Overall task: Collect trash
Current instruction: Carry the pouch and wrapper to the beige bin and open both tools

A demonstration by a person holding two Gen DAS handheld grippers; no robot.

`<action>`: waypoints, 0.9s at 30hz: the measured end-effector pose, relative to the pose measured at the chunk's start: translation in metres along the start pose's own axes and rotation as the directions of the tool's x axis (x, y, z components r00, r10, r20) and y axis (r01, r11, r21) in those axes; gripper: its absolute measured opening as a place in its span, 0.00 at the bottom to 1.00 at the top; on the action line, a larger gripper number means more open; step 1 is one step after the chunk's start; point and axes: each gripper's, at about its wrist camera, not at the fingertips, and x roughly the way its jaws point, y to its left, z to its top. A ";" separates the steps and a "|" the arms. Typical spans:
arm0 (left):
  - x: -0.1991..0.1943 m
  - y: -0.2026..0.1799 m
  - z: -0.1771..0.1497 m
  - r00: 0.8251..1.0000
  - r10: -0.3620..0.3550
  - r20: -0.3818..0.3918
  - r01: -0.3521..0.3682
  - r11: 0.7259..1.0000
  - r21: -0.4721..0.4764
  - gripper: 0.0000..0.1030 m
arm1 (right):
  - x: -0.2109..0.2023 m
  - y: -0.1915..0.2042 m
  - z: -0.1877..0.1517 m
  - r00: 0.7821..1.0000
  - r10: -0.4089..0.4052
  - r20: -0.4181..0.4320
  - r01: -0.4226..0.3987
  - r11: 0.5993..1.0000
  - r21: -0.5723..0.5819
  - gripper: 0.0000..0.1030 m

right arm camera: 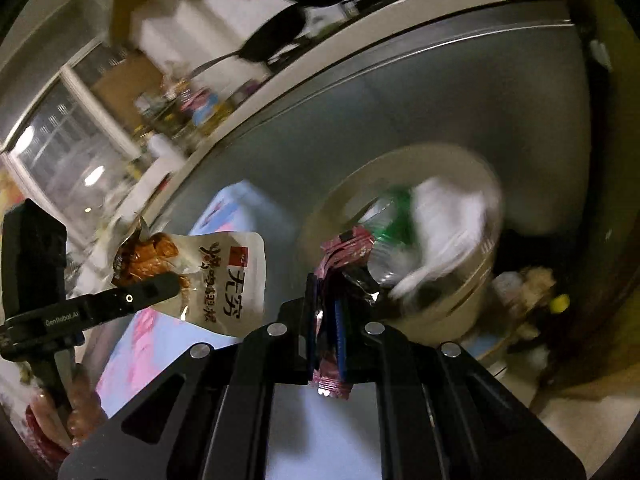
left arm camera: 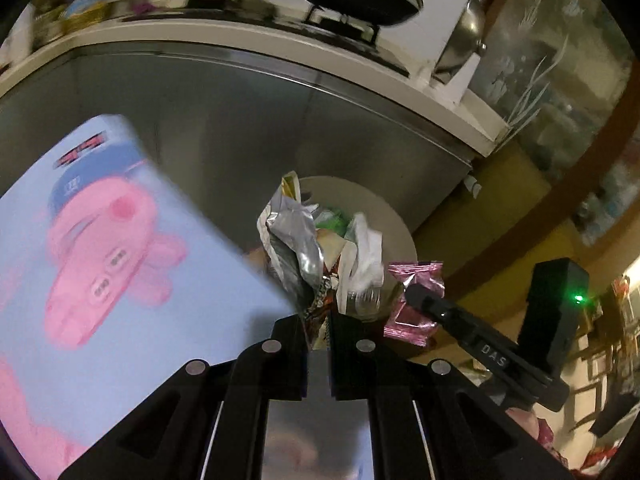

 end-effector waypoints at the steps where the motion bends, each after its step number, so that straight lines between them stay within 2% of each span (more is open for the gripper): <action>1: 0.015 -0.003 0.009 1.000 0.005 -0.010 -0.005 1.000 0.015 0.07 | 0.007 -0.009 0.008 1.000 -0.022 0.000 0.022 1.000 -0.003 0.08; 7: 0.090 0.001 0.033 0.992 0.068 -0.105 -0.065 0.997 0.030 0.08 | 0.043 -0.038 0.038 0.991 -0.129 -0.027 0.127 0.991 -0.041 0.11; 8: 0.101 0.002 0.033 0.989 0.080 -0.126 -0.077 0.997 0.031 0.20 | 0.049 -0.040 0.040 0.989 -0.143 -0.037 0.141 0.989 -0.053 0.20; 9: 0.107 0.002 0.033 0.985 0.095 -0.141 -0.090 0.995 0.036 0.30 | 0.054 -0.041 0.043 0.988 -0.151 -0.043 0.149 0.987 -0.058 0.39; 10: 0.113 0.001 0.032 0.981 0.116 -0.153 -0.111 0.993 0.043 0.49 | 0.058 -0.042 0.045 0.986 -0.161 -0.045 0.158 0.985 -0.067 0.51; 11: 0.114 0.001 0.031 0.981 0.129 -0.146 -0.124 0.991 0.048 0.62 | 0.060 -0.041 0.045 0.984 -0.171 -0.046 0.167 0.983 -0.078 0.61; 13: 0.108 0.000 0.030 0.983 0.143 -0.116 -0.138 0.989 0.057 0.71 | 0.062 -0.039 0.044 0.980 -0.196 -0.041 0.191 0.975 -0.114 0.61; 15: 0.098 -0.002 0.030 0.986 0.141 -0.093 -0.136 0.989 0.057 0.71 | 0.057 -0.035 0.042 0.980 -0.199 -0.019 0.195 0.973 -0.126 0.61; 17: 0.084 -0.005 0.028 0.988 0.138 -0.064 -0.135 0.989 0.054 0.76 | 0.048 -0.030 0.039 0.980 -0.197 0.006 0.196 0.972 -0.130 0.61; 22: 0.040 -0.002 0.026 0.993 0.121 0.012 -0.121 0.992 0.039 0.76 | 0.020 -0.021 0.026 0.982 -0.177 0.061 0.183 0.976 -0.114 0.61; 27: -0.010 0.008 0.016 0.990 0.103 0.092 -0.101 0.995 -0.019 0.76 | -0.012 -0.017 0.006 0.986 -0.137 0.095 0.143 0.988 -0.057 0.61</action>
